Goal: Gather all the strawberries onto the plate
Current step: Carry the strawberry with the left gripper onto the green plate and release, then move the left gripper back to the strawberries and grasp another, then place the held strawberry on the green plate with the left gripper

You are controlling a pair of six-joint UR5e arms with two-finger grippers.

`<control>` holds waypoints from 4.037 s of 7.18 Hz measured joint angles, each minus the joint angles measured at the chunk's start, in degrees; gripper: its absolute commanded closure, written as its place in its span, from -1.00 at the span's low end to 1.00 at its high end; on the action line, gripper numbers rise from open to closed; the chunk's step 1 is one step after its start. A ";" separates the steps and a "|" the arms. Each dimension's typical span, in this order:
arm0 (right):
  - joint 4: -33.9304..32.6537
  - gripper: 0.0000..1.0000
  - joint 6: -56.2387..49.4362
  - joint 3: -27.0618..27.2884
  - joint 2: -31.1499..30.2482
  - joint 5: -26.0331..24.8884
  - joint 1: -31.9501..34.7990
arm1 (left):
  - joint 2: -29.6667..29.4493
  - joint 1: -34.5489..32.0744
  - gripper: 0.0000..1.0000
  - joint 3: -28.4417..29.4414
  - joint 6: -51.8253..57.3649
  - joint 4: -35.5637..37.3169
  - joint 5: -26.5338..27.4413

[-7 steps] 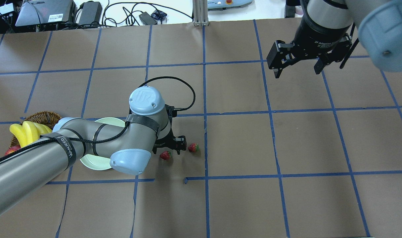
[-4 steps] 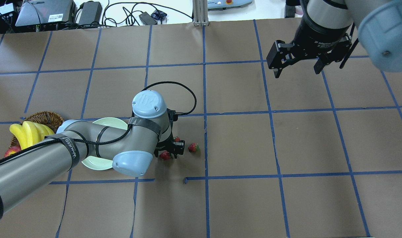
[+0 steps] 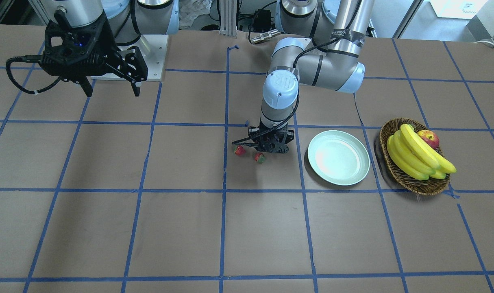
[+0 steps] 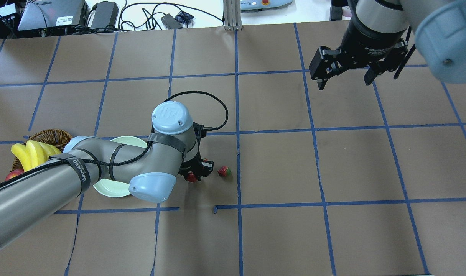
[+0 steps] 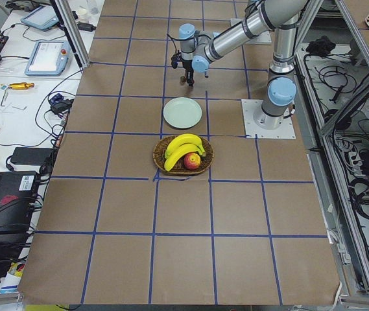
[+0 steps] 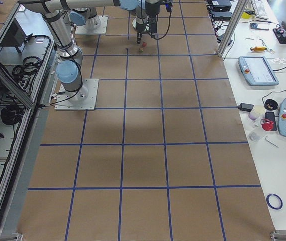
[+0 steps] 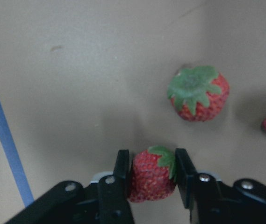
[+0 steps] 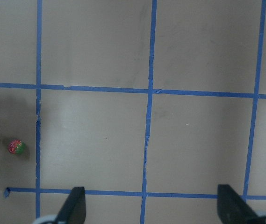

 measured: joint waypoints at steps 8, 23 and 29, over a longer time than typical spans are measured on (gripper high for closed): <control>0.03 -1.00 0.00 0.05 0.00 0.08 0.00 | 3.57 21.24 -0.97 1.26 21.97 -13.39 5.28; 0.02 -1.00 0.01 0.16 -0.10 0.14 0.00 | -7.20 -1.03 0.71 5.76 -17.66 1.12 -3.06; -0.08 -1.00 0.07 0.22 -0.07 0.17 0.00 | -0.74 9.22 0.63 4.05 2.41 -3.27 6.39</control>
